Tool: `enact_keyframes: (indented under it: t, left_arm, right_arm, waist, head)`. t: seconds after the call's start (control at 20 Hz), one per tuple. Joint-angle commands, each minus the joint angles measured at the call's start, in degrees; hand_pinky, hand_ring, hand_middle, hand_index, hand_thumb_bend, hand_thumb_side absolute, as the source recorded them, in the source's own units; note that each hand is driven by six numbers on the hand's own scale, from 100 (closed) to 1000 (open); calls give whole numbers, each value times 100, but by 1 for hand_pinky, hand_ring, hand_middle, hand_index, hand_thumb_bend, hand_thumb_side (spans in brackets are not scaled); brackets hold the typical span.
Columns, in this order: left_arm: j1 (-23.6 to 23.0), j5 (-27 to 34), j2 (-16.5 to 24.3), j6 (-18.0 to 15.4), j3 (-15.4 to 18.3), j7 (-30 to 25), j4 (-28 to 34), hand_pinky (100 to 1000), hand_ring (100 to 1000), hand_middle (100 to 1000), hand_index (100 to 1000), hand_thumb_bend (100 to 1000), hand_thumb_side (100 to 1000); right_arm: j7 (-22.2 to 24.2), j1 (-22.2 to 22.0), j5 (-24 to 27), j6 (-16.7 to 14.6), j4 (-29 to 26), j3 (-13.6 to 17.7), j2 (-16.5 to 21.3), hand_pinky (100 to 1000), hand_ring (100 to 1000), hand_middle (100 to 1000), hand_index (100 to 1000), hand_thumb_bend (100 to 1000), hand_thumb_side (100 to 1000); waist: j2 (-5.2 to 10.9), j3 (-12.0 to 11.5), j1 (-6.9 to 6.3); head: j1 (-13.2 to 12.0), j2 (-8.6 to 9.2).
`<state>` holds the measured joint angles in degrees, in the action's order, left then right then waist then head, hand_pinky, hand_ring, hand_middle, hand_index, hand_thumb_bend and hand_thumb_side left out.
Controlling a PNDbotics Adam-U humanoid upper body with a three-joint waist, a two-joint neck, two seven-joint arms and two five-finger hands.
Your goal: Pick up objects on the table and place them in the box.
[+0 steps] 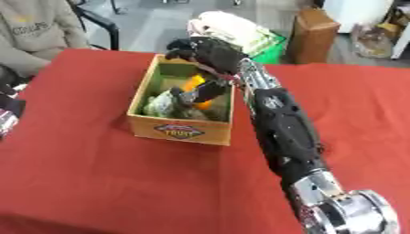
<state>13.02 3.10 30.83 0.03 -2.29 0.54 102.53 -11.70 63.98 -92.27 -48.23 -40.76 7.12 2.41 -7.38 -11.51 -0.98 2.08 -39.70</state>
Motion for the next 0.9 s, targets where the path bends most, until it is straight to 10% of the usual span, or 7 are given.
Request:
enact_keyframes:
  t: [0.05, 0.55, 0.65, 0.9]
  left_arm:
    - [68, 13, 148, 0, 42, -7, 108, 611, 574, 574, 741, 333, 181]
    - [-52, -28, 158, 0, 118, 64, 66, 611, 573, 573, 740, 336, 181]
    - [-82, -41, 156, 0, 135, 82, 58, 611, 573, 573, 739, 336, 182]
    - [-162, -82, 141, 2, 170, 118, 23, 611, 574, 573, 739, 337, 184]
  right_arm:
    - [-101, 116, -61, 150, -178, 64, 73, 716, 841, 930, 905, 397, 719]
    - [-234, 81, 995, -37, -198, -64, 629, 592, 739, 819, 869, 308, 589]
    - [-70, 23, 1557, -62, -123, -66, 785, 545, 706, 791, 860, 100, 473]
    - [844, -152, 3379, 72, -292, -196, 1198, 503, 669, 760, 851, 100, 412]
  waist:
    - [74, 23, -27]
    - [92, 387, -17]
    - [97, 502, -26]
    - [101, 765, -51]
  head:
    - [3, 57]
    - [-99, 23]
    - [-136, 17]
    - [-202, -11]
